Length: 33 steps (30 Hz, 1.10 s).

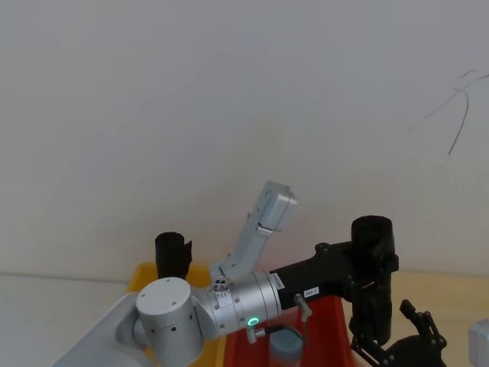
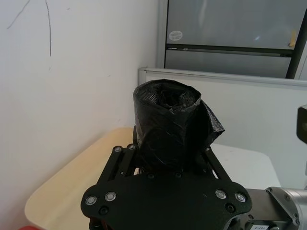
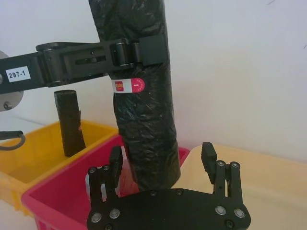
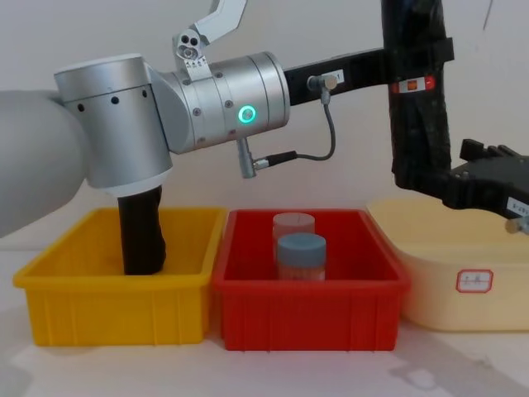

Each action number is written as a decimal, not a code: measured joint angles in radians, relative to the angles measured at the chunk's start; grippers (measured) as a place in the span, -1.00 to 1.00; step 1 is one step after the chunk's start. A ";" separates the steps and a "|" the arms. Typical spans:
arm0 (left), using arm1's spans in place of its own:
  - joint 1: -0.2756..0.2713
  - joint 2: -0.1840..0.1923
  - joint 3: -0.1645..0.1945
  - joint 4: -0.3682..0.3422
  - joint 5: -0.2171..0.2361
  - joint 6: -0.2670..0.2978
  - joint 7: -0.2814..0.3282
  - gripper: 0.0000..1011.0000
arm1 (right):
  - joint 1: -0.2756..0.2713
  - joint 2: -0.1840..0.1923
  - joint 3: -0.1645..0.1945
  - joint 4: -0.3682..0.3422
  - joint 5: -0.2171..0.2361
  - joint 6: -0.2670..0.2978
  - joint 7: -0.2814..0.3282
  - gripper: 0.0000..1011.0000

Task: Pick up the garbage bag with the one hand and transfer it to the other hand.

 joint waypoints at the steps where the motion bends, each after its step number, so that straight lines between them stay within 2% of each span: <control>1: -0.001 -0.001 0.001 0.002 -0.001 0.000 0.000 -0.23 | 0.001 -0.001 0.000 0.001 -0.001 0.000 0.001 0.98; 14: -0.010 -0.009 0.013 0.020 -0.011 -0.004 0.002 -0.23 | 0.013 -0.010 0.002 0.007 -0.009 0.015 0.018 0.96; 24: -0.012 -0.009 0.023 0.022 -0.018 -0.005 0.008 -0.23 | 0.004 -0.008 0.008 -0.019 0.008 0.041 0.032 0.51; 28: -0.012 -0.008 0.026 0.019 -0.021 -0.004 0.011 -0.23 | 0.001 -0.006 0.010 -0.028 0.017 0.050 0.033 0.19; 33: -0.012 -0.005 0.030 0.013 -0.023 -0.002 0.014 -0.23 | -0.002 -0.005 0.012 -0.036 0.028 0.060 0.033 0.09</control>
